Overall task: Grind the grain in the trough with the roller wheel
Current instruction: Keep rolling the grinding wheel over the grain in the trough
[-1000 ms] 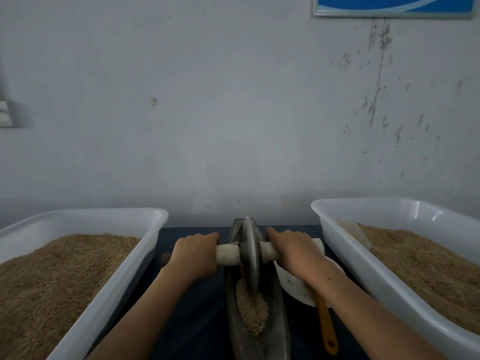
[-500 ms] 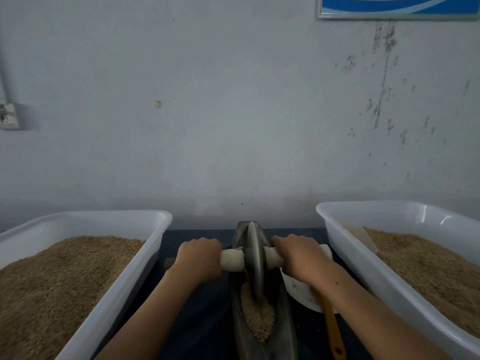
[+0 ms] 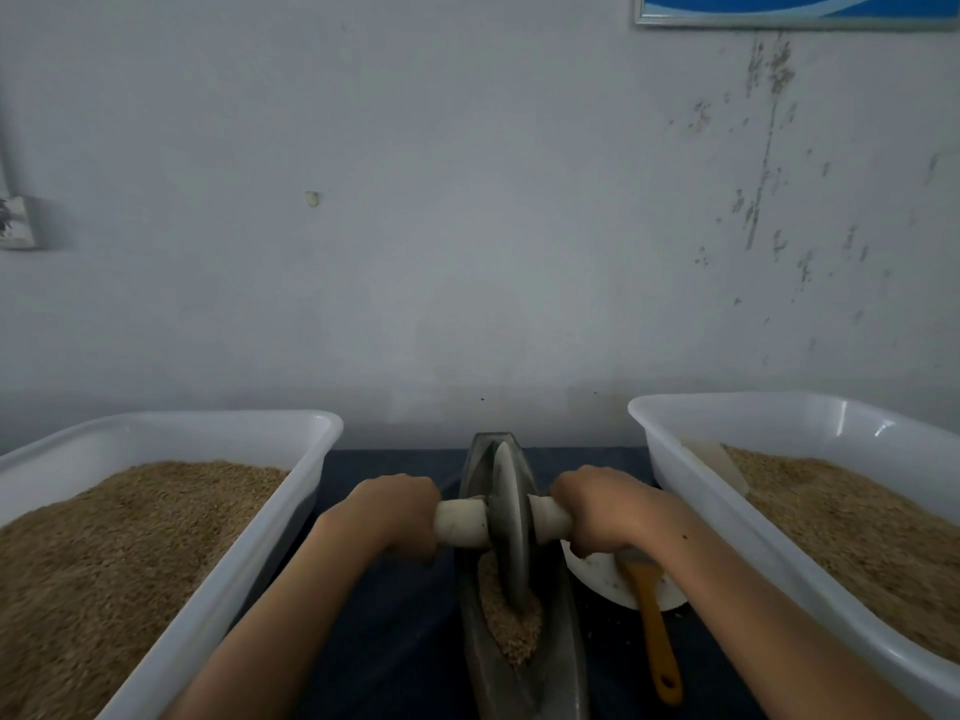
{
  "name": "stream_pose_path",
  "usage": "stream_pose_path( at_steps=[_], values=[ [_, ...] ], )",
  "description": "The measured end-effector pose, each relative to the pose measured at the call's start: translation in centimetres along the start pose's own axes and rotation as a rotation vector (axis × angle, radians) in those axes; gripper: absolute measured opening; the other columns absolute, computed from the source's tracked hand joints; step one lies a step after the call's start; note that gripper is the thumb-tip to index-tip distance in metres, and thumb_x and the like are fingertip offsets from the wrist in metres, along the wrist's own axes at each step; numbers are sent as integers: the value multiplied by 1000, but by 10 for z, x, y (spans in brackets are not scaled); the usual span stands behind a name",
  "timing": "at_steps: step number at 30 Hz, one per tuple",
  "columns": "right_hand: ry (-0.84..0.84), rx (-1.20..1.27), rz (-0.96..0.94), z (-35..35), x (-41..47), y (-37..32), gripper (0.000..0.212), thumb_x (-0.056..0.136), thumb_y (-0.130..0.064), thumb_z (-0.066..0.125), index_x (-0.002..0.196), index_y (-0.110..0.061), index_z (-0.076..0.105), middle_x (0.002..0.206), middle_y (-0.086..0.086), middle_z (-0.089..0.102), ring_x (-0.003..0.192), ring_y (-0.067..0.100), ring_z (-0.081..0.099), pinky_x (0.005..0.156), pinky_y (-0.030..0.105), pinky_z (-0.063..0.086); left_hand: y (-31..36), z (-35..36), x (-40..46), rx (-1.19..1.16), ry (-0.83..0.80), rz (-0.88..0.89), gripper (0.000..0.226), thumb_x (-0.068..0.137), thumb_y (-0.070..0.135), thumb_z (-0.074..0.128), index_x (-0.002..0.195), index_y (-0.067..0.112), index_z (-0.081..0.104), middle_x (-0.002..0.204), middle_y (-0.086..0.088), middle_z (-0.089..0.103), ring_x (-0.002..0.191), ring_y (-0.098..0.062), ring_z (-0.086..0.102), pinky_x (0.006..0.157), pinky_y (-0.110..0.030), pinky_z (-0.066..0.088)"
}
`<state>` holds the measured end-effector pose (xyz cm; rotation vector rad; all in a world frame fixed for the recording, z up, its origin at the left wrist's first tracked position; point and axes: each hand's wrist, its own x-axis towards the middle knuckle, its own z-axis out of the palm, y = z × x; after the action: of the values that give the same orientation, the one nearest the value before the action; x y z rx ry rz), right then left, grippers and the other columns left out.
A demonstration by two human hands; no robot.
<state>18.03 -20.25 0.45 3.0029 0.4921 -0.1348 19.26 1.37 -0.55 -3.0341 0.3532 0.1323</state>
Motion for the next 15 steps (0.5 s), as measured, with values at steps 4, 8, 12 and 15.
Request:
stream_pose_path(
  at_steps=[4, 8, 12, 15],
  values=[
    [-47, 33, 6, 0, 0, 1, 22, 80, -14, 68, 89, -19, 49, 79, -1, 52, 72, 16, 54, 53, 23, 35, 2, 0, 0, 9, -32, -17, 46, 75, 32, 73, 115, 15, 58, 104, -3, 65, 90, -19, 61, 77, -31, 48],
    [118, -9, 41, 6, 5, -1, 21, 83, -14, 62, 102, -16, 54, 98, 5, 59, 84, 23, 58, 62, 29, 36, 5, 4, 4, 86, 191, -43, 37, 80, 32, 66, 114, 20, 57, 106, -1, 63, 94, -19, 60, 71, -30, 39],
    [393, -58, 71, 17, 10, -6, 23, 90, -13, 53, 112, -16, 47, 105, 6, 61, 97, 28, 60, 71, 33, 38, 7, 12, 4, 67, 420, -59, 26, 85, 31, 59, 110, 25, 56, 106, 0, 62, 97, -20, 59, 71, -29, 35],
    [388, -39, 75, 17, 10, -6, 22, 91, -13, 52, 112, -16, 47, 107, 7, 62, 97, 28, 60, 70, 32, 36, 6, 12, 3, 71, 435, -47, 26, 85, 32, 59, 110, 25, 56, 105, 0, 63, 96, -20, 59, 71, -29, 35]
  ],
)
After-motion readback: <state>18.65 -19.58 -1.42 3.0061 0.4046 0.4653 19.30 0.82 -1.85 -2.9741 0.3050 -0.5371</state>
